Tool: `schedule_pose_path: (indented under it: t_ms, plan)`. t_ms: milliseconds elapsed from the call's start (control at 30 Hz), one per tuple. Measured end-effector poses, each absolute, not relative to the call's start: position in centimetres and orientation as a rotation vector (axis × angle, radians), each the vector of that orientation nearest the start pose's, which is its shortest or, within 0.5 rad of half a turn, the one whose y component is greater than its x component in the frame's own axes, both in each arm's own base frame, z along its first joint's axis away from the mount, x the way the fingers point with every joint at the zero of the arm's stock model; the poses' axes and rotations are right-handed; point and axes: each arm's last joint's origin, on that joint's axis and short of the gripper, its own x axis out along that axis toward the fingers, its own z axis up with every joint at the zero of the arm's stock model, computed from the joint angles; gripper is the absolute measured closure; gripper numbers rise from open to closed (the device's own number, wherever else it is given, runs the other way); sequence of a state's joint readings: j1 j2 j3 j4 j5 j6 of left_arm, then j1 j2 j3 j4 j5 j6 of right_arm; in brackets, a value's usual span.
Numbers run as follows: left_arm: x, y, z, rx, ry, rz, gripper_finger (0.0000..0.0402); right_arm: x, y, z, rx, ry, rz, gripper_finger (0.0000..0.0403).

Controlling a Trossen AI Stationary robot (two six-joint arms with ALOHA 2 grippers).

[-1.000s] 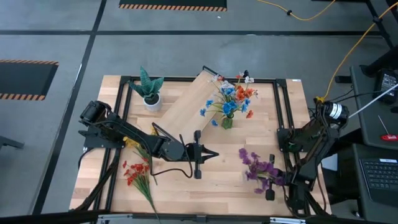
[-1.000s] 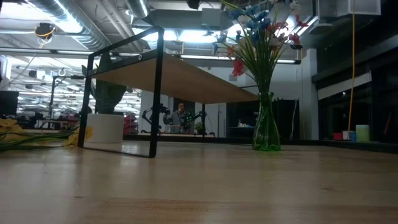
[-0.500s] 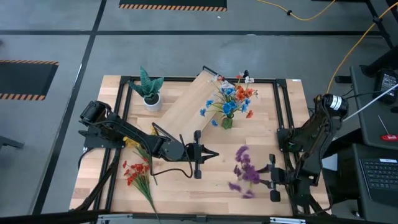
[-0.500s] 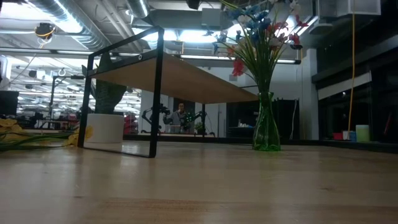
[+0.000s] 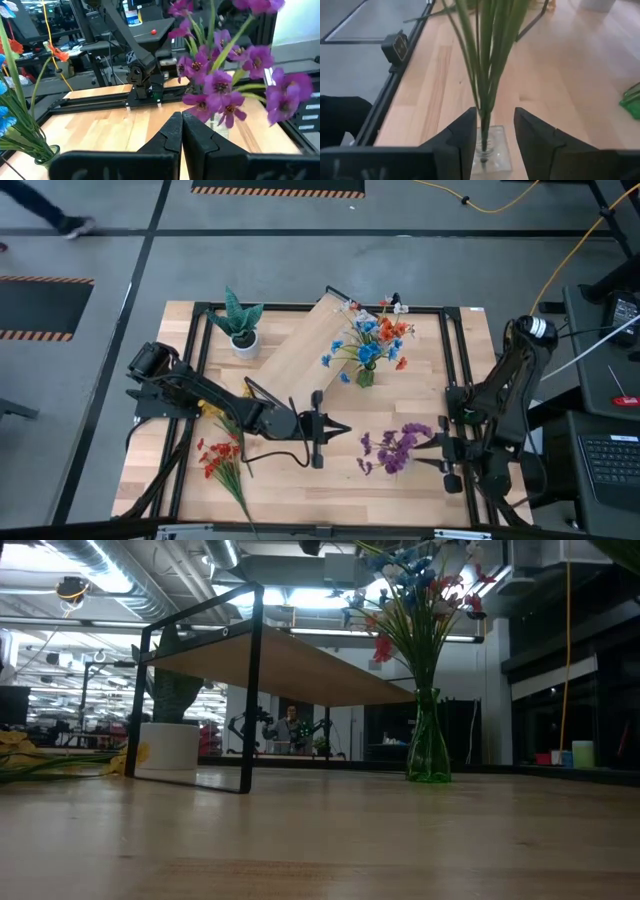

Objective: Pick and place flowers into a vace then onto a shelf
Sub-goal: Put the yellow flowers into the transparent vase

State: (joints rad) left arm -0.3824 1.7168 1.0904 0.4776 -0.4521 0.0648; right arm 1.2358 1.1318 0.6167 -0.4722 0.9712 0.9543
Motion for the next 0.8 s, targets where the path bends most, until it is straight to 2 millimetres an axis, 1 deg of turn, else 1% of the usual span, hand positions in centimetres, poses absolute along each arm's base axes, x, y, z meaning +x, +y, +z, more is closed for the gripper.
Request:
schedule_pose_path:
  t_ms: [100,200,367,467,533,600,700,800]
  plan:
    - [35.7,-13.6,25.4,0.138,0.185,0.06,0.0396,8.4,16.9,21.1,0.025,0.488,0.019,0.0271]
    - [34.9,-14.2,25.6,0.126,0.214,0.111,0.0398,8.3,16.0,21.7,0.021,0.476,0.001,0.0285]
    - [33.2,-15.1,26.1,0.057,0.267,0.209,0.0398,8.5,14.8,22.6,0.002,0.449,-0.015,0.0336]
    - [32.0,-15.6,26.4,-0.065,0.285,0.247,0.0399,8.9,14.3,23.0,-0.05,0.432,-0.038,0.0374]
    - [31.2,-16.0,26.5,-0.134,0.304,0.257,0.04,9.3,13.9,23.2,-0.075,0.394,-0.093,0.0394]
    - [30.6,-16.3,26.4,-0.177,0.327,0.275,0.04,9.6,13.5,23.3,-0.095,0.37,-0.139,0.0395]
    - [29.9,-16.7,26.2,-0.208,0.377,0.303,0.0399,10.0,13.0,23.2,-0.107,0.387,-0.172,0.0392]
    - [29.6,-16.9,26.9,-0.287,0.445,0.33,0.04,10.2,12.8,23.0,-0.111,0.42,-0.171,0.0399]
